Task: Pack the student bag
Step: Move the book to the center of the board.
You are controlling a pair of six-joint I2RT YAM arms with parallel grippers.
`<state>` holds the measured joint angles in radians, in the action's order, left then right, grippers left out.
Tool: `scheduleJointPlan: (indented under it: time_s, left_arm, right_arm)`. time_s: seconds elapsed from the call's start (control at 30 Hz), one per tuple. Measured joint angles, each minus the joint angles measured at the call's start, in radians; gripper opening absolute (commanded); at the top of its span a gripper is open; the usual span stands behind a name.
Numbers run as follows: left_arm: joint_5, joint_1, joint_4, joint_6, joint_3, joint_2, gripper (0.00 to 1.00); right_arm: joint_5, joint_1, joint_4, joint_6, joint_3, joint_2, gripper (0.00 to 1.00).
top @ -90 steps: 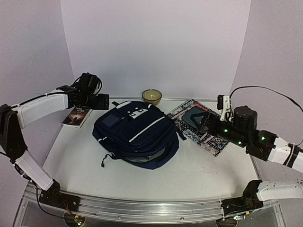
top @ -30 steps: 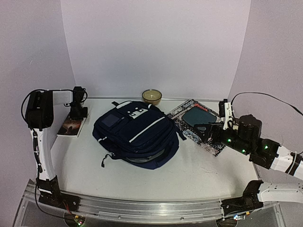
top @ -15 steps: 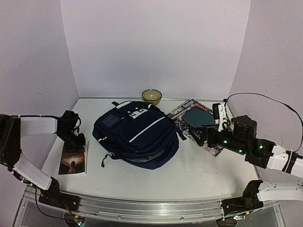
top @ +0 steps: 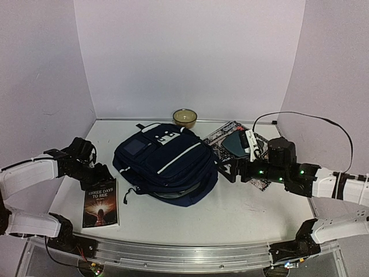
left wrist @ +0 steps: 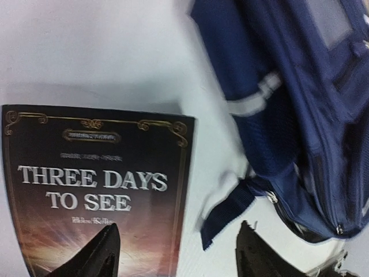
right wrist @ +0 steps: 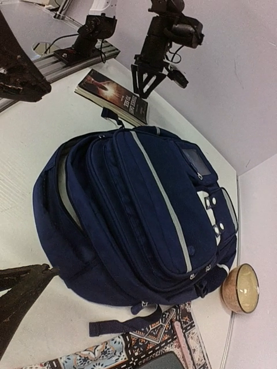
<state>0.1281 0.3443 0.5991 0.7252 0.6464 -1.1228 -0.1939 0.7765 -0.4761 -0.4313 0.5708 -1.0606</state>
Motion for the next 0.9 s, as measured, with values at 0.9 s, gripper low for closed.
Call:
scheduleJointPlan:
  time_s: [0.9]
  left_arm:
    - [0.114,0.373,-0.506,0.253,-0.216,-0.122,0.74]
  right_arm:
    - [-0.123,0.343,-0.052,-0.070,0.317,-0.542,0.97]
